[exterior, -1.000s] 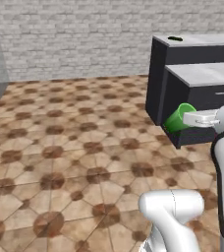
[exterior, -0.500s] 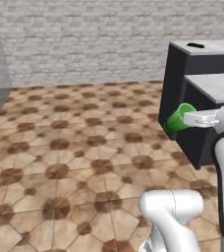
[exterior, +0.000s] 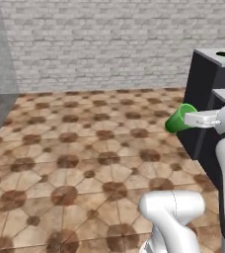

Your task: Open the cabinet directly in front. Then move the beer and the cup to the dining counter with the candle on it.

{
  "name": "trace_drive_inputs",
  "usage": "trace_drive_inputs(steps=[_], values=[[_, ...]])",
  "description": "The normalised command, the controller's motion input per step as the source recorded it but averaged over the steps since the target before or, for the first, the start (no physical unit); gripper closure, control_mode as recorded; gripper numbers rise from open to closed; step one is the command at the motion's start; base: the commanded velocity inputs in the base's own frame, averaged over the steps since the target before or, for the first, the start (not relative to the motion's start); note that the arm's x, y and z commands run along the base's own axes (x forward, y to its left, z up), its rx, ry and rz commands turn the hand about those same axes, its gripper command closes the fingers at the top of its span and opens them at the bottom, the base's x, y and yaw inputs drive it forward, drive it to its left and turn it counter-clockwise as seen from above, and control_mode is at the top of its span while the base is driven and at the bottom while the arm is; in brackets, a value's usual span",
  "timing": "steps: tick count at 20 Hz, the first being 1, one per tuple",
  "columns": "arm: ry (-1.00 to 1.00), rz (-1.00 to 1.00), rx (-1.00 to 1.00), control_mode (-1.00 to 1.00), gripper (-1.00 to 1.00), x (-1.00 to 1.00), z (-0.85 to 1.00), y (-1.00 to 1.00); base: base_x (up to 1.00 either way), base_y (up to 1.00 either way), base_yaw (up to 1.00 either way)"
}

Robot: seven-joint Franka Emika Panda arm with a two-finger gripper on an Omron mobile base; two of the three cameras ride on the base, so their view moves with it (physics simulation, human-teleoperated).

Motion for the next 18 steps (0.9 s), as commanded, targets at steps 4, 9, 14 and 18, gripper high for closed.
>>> trace_drive_inputs(steps=[4,9,14,18], values=[[0.00,0.00,0.00,1.00,1.00,0.00,0.00,0.00,1.00,0.11,0.06],[0.00,0.00,0.00,1.00,1.00,0.00,0.00,0.00,1.00,0.00,0.00],[0.00,0.00,0.00,1.00,1.00,0.00,0.00,0.00,1.00,0.00,0.00],[0.00,0.00,0.00,1.00,1.00,0.00,0.00,0.00,1.00,0.00,-0.02]])
